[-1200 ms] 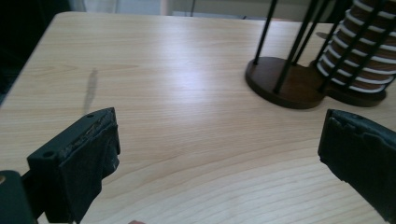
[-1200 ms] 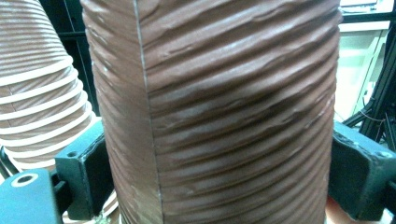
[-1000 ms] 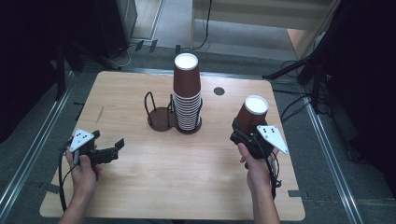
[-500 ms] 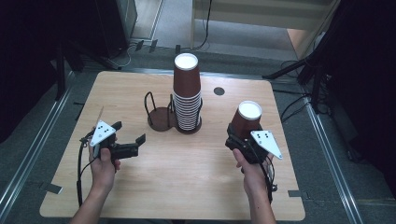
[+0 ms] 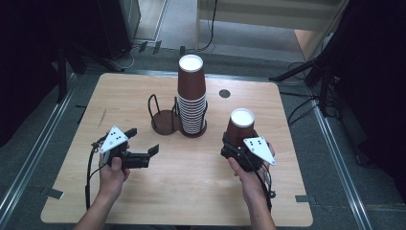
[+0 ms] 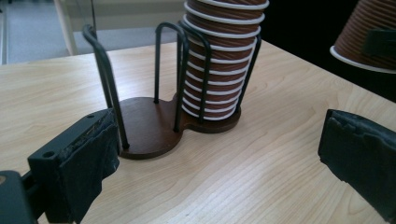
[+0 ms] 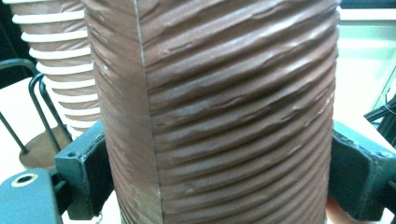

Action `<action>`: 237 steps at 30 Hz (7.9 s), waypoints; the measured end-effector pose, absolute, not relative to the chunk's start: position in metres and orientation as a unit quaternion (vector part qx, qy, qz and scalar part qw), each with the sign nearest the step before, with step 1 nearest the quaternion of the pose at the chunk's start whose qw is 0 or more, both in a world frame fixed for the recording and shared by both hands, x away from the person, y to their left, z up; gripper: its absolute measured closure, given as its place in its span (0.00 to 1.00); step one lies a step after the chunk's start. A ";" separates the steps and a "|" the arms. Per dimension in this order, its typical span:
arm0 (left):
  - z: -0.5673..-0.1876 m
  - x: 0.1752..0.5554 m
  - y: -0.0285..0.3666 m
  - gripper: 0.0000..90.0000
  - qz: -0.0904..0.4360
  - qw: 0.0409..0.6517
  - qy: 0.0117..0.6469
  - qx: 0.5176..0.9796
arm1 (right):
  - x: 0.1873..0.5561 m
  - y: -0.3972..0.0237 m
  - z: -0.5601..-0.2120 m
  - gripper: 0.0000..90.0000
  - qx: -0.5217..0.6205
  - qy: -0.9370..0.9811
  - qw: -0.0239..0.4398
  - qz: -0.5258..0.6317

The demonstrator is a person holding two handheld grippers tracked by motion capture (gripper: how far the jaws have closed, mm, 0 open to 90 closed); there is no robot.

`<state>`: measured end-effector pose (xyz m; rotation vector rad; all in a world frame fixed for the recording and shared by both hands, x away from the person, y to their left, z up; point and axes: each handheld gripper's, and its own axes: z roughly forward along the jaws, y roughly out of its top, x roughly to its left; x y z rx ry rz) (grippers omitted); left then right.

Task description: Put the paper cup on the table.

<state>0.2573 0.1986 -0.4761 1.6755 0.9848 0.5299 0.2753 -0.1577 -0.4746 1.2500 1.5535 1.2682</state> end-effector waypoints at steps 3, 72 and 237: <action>-0.473 0.256 0.194 0.00 0.208 0.538 0.399 0.712 | 0.273 -0.151 -0.477 0.11 0.483 0.616 0.377 0.495; -0.474 0.251 0.152 0.00 0.085 0.545 0.301 0.778 | 0.236 -0.055 -0.533 0.10 0.226 0.765 0.403 0.448; -0.494 0.240 0.141 0.24 0.276 0.678 0.310 0.607 | 0.267 -0.071 -0.473 0.00 0.738 0.230 -0.263 0.577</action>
